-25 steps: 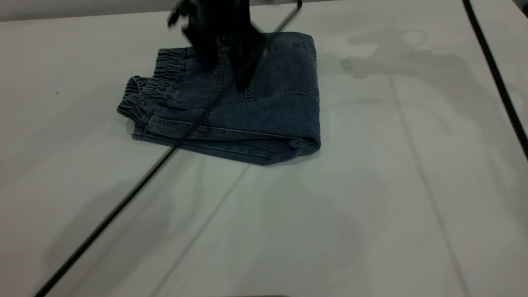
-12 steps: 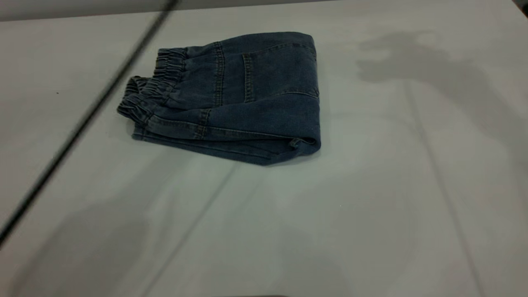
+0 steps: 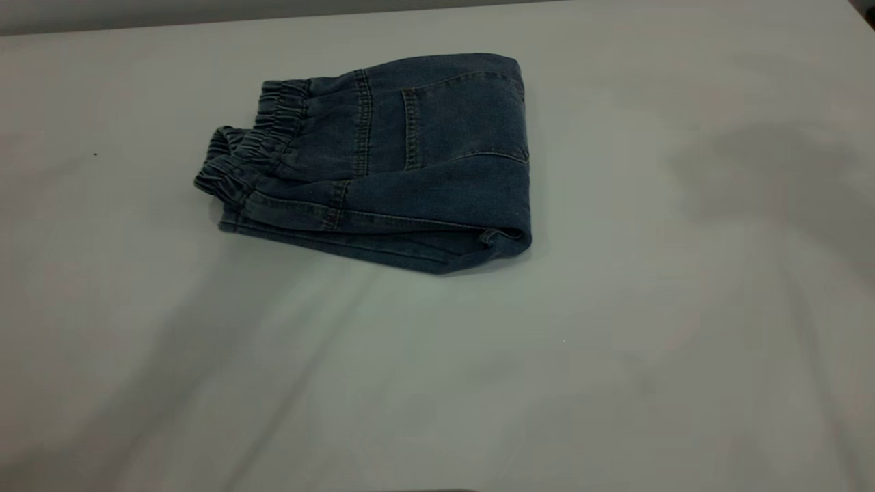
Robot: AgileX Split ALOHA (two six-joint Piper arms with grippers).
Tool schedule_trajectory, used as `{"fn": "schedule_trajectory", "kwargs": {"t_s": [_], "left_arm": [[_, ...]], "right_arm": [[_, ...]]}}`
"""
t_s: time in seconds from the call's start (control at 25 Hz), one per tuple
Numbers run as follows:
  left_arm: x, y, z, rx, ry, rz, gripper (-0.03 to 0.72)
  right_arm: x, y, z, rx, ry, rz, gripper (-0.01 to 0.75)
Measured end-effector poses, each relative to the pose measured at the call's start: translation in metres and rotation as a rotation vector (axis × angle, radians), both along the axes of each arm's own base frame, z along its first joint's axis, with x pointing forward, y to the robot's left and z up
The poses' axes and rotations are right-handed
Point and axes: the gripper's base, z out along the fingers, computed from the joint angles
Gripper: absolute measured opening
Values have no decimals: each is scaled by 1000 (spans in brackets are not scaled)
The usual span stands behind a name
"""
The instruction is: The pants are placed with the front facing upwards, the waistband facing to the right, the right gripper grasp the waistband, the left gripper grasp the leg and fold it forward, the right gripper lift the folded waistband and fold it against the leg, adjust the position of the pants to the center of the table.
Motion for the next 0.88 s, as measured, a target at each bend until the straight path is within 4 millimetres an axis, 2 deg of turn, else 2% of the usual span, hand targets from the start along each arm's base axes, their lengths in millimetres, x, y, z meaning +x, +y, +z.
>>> {"fn": "schedule_trajectory", "kwargs": {"t_s": [0.12, 0.2, 0.36, 0.48, 0.6, 0.76, 0.88], "left_arm": [[-30, 16, 23, -21, -24, 4, 584], [-52, 29, 32, -26, -26, 7, 584], [-95, 53, 41, -50, -17, 27, 584], [-134, 74, 44, -75, -15, 45, 584], [-169, 94, 42, -99, -18, 59, 584], [-210, 116, 28, -109, -14, 66, 584], [-232, 129, 11, -104, 3, 71, 584]], "right_arm": [[-52, -10, 36, 24, -113, -32, 593], [-93, -17, 52, 44, -173, -46, 593], [-166, -29, 58, 83, -241, -64, 593], [-222, -38, 45, 99, -273, -70, 593], [-268, -45, 24, 116, -303, -78, 593], [-308, -53, -7, 115, -332, -89, 593], [-323, -56, -28, 116, -332, -92, 593]]}}
